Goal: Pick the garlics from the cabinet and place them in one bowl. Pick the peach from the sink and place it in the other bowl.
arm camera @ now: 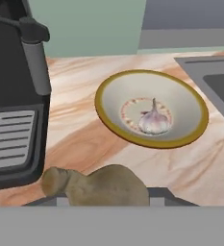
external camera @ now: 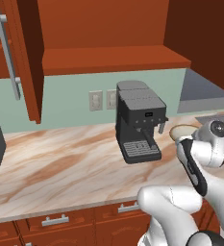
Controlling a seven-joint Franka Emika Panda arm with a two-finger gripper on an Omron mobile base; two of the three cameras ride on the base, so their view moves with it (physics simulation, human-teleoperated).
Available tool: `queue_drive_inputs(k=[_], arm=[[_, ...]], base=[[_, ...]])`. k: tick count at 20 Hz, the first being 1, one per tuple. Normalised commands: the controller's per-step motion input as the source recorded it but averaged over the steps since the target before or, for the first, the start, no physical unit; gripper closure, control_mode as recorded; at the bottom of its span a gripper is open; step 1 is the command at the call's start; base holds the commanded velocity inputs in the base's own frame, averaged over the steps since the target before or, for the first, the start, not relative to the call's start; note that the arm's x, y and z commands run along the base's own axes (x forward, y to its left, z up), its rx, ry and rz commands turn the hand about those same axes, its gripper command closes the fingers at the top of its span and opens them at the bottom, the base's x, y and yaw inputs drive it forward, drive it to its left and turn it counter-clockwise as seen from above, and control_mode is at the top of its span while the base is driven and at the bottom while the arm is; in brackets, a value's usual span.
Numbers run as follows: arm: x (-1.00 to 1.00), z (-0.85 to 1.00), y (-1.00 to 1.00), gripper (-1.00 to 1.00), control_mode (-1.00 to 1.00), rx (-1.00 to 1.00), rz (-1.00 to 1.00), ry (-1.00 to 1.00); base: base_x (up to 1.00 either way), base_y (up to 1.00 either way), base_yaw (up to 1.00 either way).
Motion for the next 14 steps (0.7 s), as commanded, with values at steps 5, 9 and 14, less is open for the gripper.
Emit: queue_drive_inputs(k=[5, 9, 14], arm=[[0.42, 0.00, -0.42, 1.00, -1.00, 0.01, 0.00, 0.03], [0.34, 0.00, -0.37, 1.00, -1.00, 0.03, 0.00, 0.10], [0.39, 0.00, -0.27, 1.00, -1.00, 0.01, 0.00, 0.10]], base=[[0.00, 0.00, 0.00], [0.00, 0.00, 0.00], [0.00, 0.00, 0.00]])
